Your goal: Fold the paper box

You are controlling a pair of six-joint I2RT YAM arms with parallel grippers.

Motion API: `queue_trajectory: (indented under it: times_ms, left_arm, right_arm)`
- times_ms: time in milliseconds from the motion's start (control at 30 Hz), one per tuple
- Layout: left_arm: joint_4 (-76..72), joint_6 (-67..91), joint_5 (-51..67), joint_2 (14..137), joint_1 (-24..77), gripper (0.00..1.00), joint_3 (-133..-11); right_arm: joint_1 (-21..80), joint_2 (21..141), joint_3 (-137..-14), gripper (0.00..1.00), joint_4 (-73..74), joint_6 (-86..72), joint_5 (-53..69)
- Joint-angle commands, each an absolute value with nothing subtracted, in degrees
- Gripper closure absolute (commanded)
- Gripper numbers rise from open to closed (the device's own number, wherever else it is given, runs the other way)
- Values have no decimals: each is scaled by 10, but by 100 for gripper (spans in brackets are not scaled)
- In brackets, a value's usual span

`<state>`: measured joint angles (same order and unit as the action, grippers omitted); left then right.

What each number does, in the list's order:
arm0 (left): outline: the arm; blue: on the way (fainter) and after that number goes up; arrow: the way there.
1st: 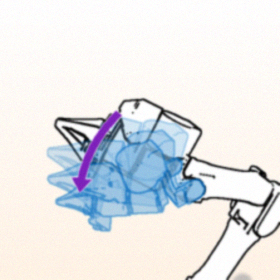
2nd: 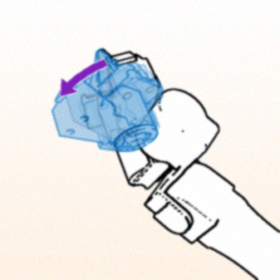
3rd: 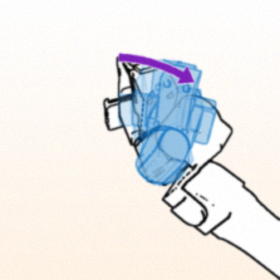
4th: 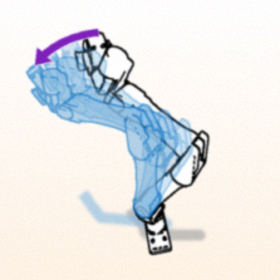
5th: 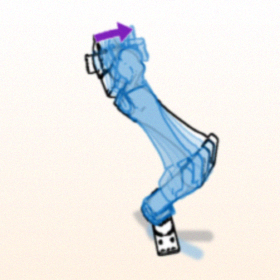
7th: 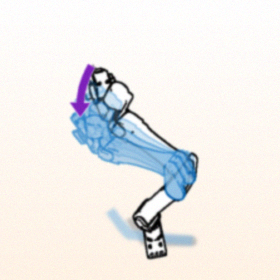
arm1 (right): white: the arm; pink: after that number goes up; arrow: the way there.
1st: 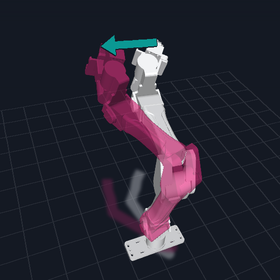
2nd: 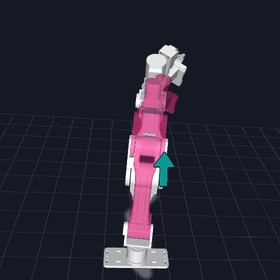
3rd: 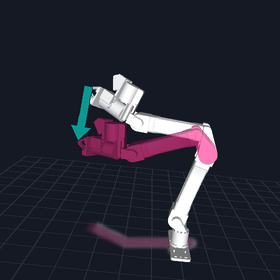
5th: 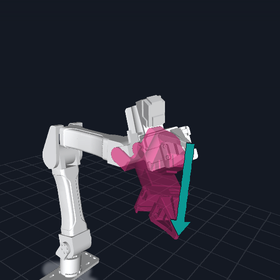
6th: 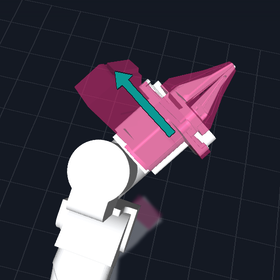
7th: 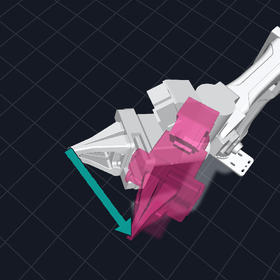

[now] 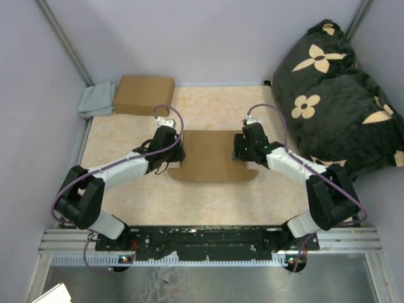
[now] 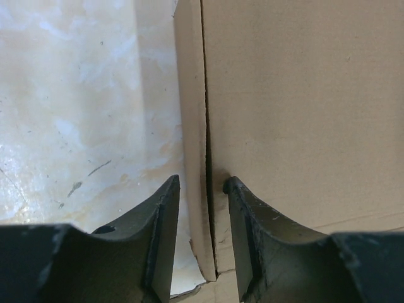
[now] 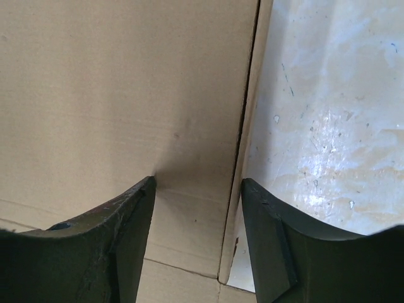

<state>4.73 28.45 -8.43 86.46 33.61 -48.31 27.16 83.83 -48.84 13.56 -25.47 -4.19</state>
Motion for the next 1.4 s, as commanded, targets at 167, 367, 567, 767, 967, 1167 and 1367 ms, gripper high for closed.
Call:
queue_trajectory:
  times_ms: [167, 367, 567, 767, 967, 1167, 1367]
  left_arm:
    - [55, 275, -78, 902, 337, 58, -497]
    - [57, 269, -81, 922, 317, 58, -531]
    - [64, 264, -79, 948, 305, 56, -568]
    - [95, 263, -111, 924, 300, 45, -576]
    - [119, 265, -125, 838, 299, 36, -548]
    - [129, 266, -83, 746, 299, 36, -484]
    - [129, 276, -40, 706, 301, 37, -425]
  right_arm:
    - [272, 899, -529, 45, 96, -240, 6]
    - [273, 969, -592, 46, 92, -242, 26]
    - [275, 991, -618, 45, 94, -246, 24]
    - [276, 959, -624, 26, 119, -248, -18]
    - [275, 879, -625, 19, 164, -251, -83]
    - [276, 771, -557, 18, 197, -252, -60]
    - [302, 670, -433, 18, 155, -263, -39]
